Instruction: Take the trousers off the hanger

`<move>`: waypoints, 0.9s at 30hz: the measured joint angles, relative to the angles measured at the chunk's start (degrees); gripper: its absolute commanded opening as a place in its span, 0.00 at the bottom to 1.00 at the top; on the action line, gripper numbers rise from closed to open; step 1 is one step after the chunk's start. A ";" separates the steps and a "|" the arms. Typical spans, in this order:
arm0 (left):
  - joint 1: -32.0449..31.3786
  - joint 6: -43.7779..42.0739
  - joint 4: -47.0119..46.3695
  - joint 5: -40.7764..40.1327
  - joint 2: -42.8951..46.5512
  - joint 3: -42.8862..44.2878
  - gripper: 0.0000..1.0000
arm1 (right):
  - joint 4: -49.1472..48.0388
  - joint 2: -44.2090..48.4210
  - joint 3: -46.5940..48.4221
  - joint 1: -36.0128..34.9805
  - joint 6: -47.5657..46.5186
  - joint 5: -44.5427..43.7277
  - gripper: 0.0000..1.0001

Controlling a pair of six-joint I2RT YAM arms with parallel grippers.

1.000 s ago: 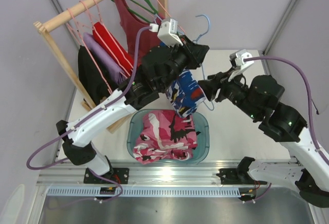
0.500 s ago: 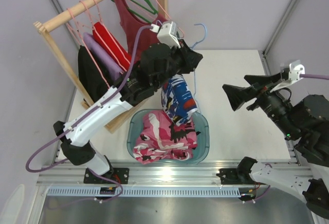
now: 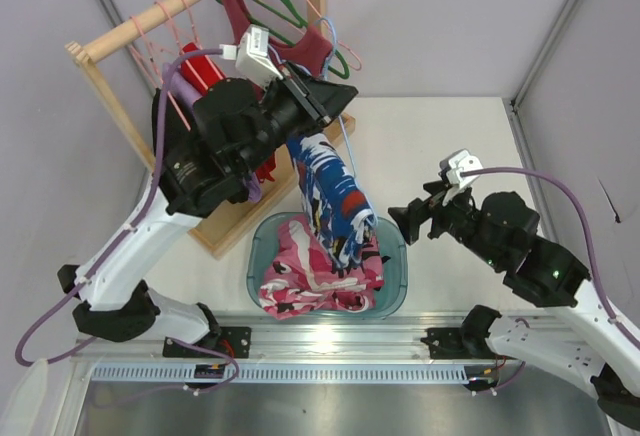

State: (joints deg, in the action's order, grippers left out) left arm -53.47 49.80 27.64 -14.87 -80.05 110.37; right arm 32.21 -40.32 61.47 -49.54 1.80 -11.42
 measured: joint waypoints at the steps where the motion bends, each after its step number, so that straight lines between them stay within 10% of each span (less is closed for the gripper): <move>1: 0.11 0.81 0.09 0.24 0.44 0.00 0.00 | -1.18 0.33 -0.57 0.00 -0.11 0.87 0.95; 14: 1.25 3.93 3.63 0.00 4.22 -3.48 0.00 | -10.75 5.44 -6.73 0.00 1.33 15.19 0.96; 27: 1.31 5.64 4.44 -1.62 5.27 -4.00 0.00 | -21.99 1.66 -17.07 -5.07 3.45 11.15 0.95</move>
State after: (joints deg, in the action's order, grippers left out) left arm -52.16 55.44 32.08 -16.49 -74.78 106.37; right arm 10.22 -38.65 44.40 -54.61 5.26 -0.27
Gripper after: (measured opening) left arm 0.196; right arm 0.949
